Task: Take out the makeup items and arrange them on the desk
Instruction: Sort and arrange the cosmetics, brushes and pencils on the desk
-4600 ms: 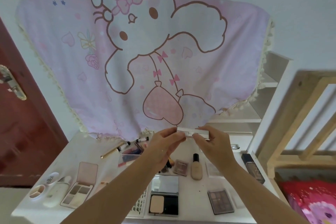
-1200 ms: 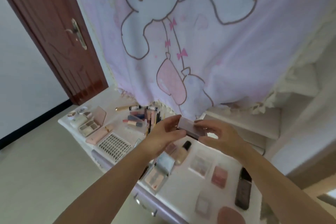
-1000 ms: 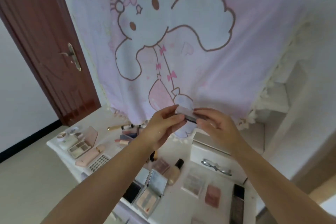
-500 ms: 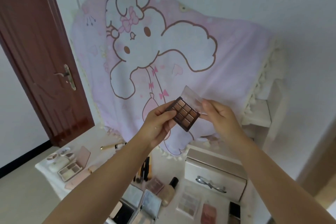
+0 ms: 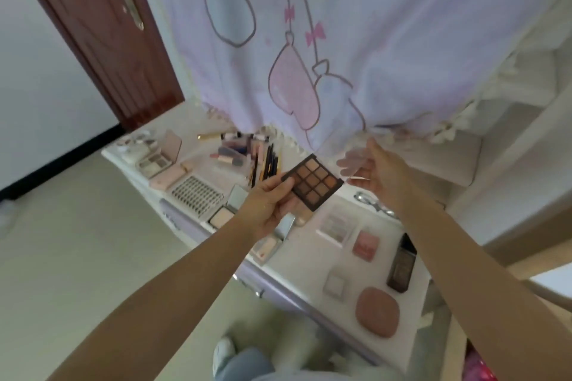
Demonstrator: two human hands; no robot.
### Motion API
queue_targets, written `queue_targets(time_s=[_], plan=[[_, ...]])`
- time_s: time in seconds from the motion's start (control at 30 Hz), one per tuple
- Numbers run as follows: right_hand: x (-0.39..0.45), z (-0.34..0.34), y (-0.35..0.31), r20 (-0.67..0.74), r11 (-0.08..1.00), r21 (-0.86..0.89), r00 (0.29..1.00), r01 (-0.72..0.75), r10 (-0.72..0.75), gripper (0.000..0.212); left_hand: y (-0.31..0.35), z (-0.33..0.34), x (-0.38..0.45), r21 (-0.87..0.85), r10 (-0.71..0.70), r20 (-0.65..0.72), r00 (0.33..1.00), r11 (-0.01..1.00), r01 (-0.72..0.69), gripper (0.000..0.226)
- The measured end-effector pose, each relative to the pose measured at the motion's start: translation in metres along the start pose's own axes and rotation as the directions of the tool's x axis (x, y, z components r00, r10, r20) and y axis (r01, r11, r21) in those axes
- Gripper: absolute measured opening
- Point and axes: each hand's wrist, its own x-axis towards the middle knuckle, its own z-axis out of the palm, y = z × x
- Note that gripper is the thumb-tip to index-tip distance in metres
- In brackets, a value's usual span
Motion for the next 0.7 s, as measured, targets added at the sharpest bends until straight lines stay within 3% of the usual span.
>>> queue_targets(time_s=[0.2, 0.4, 0.7], plan=[[0.001, 0.008, 0.093, -0.034, 0.973, -0.135, 0.983, -0.185, 0.182, 0.034, -0.063, -0.061, -0.02, -0.052, -0.241, -0.222, 0.945, 0.971, 0.235, 0.017], [0.003, 0.014, 0.15, -0.055, 0.91, -0.261, 0.946, -0.322, 0.319, 0.02, -0.116, -0.089, -0.032, -0.058, -0.359, -0.499, 0.789, 0.922, 0.383, 0.017], [0.017, 0.017, 0.175, -0.121, 0.882, -0.352, 0.95, -0.313, 0.288, 0.017, -0.135, -0.1, -0.02, 0.022, -0.386, -0.602, 0.699, 0.867, 0.498, 0.023]])
